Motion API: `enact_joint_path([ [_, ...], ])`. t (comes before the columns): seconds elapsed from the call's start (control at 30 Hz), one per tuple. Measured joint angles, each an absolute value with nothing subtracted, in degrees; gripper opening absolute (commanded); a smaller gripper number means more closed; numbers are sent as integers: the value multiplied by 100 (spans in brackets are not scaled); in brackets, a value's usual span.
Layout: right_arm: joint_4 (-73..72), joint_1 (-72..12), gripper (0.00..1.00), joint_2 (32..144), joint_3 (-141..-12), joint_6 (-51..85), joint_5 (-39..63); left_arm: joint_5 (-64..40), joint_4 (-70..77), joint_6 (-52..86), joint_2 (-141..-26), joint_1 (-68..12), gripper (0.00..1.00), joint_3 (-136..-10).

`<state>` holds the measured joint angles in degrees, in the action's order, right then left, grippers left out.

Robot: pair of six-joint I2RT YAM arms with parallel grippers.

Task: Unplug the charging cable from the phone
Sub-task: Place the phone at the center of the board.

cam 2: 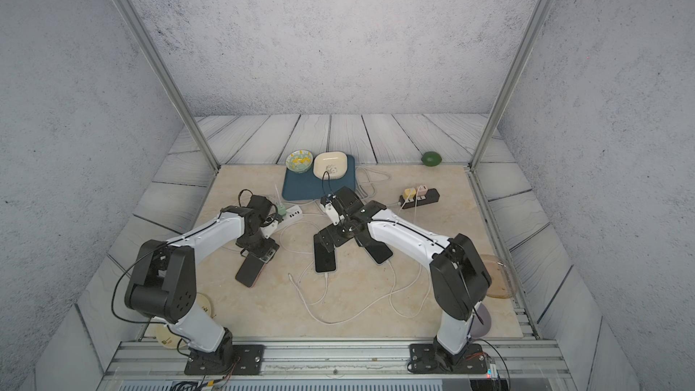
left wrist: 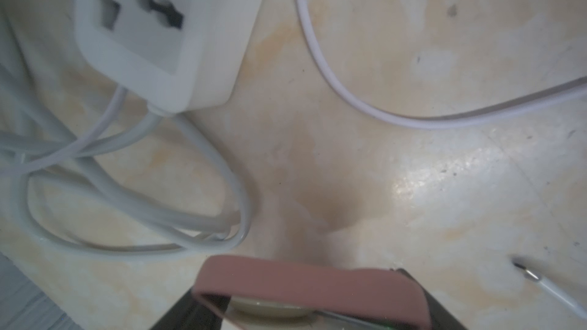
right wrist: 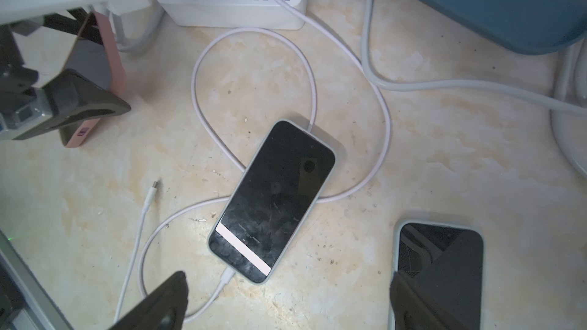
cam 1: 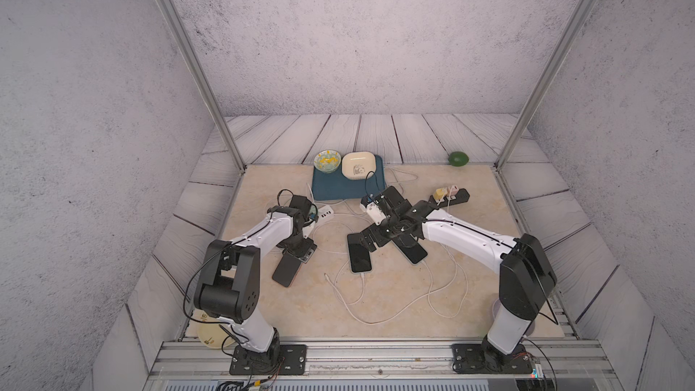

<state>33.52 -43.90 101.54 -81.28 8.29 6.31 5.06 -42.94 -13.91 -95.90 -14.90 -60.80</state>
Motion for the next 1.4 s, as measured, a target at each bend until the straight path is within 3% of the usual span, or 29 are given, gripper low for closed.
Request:
enact_joint_path([
  [0.2, 3516, -4390, 99, 10394, -8300, 934, 561, 451, -4265, -1387, -9909, -1581, 0, -6097],
  [0.4, 3612, -4390, 99, 10578, -8361, 1109, 419, 416, -4285, -1387, -10162, -1664, 6, -6182],
  [1.0, 2882, -4593, 99, 10600, -7885, 2403, 97, 414, -4316, -1372, -10204, -1675, 51, -6226],
  [1.2, 2672, -4912, 99, 10742, -7876, 2598, 30, 425, -4320, -1372, -10197, -1675, 71, -6226],
  [1.4, 2650, -5164, 99, 11015, -7889, 2635, -128, 423, -4303, -1361, -10132, -1688, 80, -6226],
])
